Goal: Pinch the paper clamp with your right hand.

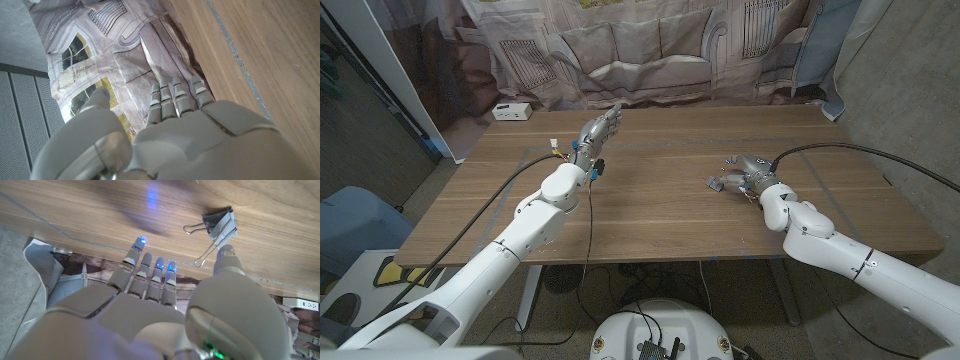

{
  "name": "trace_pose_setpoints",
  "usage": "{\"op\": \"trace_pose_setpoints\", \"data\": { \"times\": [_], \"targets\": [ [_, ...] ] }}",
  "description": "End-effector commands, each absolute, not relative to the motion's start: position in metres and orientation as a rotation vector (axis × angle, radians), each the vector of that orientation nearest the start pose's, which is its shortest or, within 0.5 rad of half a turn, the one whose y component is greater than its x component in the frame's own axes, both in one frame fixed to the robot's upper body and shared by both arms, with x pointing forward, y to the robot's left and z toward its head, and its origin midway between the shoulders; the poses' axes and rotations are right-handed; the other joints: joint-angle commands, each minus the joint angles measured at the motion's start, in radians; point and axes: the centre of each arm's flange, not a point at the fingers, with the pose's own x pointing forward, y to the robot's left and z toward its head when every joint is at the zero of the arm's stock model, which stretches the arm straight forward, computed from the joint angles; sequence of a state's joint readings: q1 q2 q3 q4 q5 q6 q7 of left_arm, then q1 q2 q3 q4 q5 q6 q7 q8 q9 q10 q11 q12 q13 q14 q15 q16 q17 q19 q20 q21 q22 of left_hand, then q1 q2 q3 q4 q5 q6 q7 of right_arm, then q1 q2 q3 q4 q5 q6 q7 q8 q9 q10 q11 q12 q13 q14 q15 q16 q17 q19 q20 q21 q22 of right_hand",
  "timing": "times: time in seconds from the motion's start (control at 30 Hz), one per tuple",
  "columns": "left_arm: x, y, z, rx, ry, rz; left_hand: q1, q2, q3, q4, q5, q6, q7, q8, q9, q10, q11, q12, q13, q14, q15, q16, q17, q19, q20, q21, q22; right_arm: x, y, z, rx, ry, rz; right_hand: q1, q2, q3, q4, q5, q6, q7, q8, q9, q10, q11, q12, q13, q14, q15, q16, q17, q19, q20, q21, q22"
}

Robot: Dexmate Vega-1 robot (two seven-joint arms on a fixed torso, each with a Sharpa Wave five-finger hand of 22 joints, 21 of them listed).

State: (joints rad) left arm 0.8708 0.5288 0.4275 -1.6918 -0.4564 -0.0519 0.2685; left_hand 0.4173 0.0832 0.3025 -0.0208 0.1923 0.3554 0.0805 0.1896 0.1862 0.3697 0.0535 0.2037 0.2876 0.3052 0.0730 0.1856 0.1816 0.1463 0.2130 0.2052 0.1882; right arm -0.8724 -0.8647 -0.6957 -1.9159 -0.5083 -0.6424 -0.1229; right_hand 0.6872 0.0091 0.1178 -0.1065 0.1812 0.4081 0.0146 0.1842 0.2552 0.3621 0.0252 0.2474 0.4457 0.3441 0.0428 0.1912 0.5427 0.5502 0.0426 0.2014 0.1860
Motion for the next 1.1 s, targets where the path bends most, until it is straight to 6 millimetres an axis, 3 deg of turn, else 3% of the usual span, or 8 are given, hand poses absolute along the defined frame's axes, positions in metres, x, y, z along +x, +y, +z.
{"op": "trace_pose_setpoints", "data": {
  "times": [0.03,0.2,0.4,0.73,1.0,1.1],
  "targets": [
    [0.599,0.209,0.029,0.089,-0.663,-0.139,0.001,0.008,0.009,-0.004,0.003,0.009,0.002,0.007,0.002,0.001,0.000,0.006,0.001,-0.002,0.001,0.005,0.001,0.005,0.004,0.007,0.003,0.581,-0.258,-0.037,-1.313,-0.371,-0.216,-0.026,-0.002,-0.009,0.009,0.006,-0.007,0.007,0.008,-0.003,0.002,0.011,-0.004,-0.002,0.027,-0.005,0.013,-0.005,0.028,-0.012,0.014,0.002],
    [0.598,0.213,0.028,0.090,-0.665,-0.136,0.001,0.009,0.011,-0.006,0.003,0.009,0.002,0.007,0.002,0.000,-0.001,0.007,0.000,-0.003,0.002,0.005,0.001,0.005,0.004,0.007,0.003,0.577,-0.259,-0.035,-1.268,-0.393,-0.229,-0.062,0.006,-0.017,0.028,0.003,0.009,0.017,0.018,-0.006,0.018,0.017,-0.004,-0.007,0.025,-0.006,0.013,-0.012,0.032,-0.015,0.015,0.001],
    [0.597,0.218,0.028,0.098,-0.667,-0.137,0.001,0.011,0.013,-0.008,0.004,0.013,0.002,0.008,0.002,0.002,-0.001,0.008,-0.002,-0.002,0.002,0.005,0.001,0.004,0.004,0.006,0.003,0.572,-0.259,-0.033,-1.207,-0.435,-0.248,-0.096,0.007,-0.026,0.040,0.000,0.073,0.004,0.044,-0.008,0.038,0.012,-0.007,-0.016,0.005,-0.007,0.003,-0.031,0.003,-0.014,0.003,-0.002],
    [0.593,0.232,0.028,0.101,-0.682,-0.135,0.003,0.014,0.016,-0.012,0.005,0.012,0.006,0.007,0.002,0.002,0.004,0.009,-0.004,0.001,0.001,0.006,0.000,-0.003,0.004,0.003,0.002,0.560,-0.258,-0.028,-1.069,-0.530,-0.267,-0.119,0.013,-0.028,0.047,0.000,-0.013,0.019,0.011,-0.014,0.034,0.024,-0.022,-0.030,-0.012,-0.011,-0.003,-0.059,-0.016,-0.018,-0.003,-0.006],
    [0.589,0.244,0.028,0.099,-0.700,-0.148,0.003,0.014,0.019,-0.017,0.005,0.004,0.010,0.003,0.002,-0.004,0.006,0.007,-0.007,-0.005,0.000,0.004,0.000,-0.011,0.002,-0.001,0.001,0.554,-0.259,-0.024,-0.928,-0.635,-0.272,-0.141,0.018,-0.032,0.057,0.000,-0.023,0.038,0.011,-0.019,0.030,0.041,-0.032,-0.042,-0.016,-0.018,-0.004,-0.074,-0.034,-0.028,-0.009,-0.007],
    [0.590,0.244,0.026,0.093,-0.693,-0.154,0.004,0.014,0.020,-0.019,0.005,0.000,0.013,0.002,0.002,-0.005,0.006,0.007,-0.009,-0.009,0.000,0.002,0.000,-0.013,0.002,-0.001,0.001,0.553,-0.259,-0.021,-0.903,-0.643,-0.274,-0.147,0.019,-0.033,0.058,0.000,-0.023,0.043,0.012,-0.021,0.028,0.052,-0.035,-0.048,-0.022,-0.017,-0.006,-0.080,-0.040,-0.020,-0.010,-0.008]
  ]
}}
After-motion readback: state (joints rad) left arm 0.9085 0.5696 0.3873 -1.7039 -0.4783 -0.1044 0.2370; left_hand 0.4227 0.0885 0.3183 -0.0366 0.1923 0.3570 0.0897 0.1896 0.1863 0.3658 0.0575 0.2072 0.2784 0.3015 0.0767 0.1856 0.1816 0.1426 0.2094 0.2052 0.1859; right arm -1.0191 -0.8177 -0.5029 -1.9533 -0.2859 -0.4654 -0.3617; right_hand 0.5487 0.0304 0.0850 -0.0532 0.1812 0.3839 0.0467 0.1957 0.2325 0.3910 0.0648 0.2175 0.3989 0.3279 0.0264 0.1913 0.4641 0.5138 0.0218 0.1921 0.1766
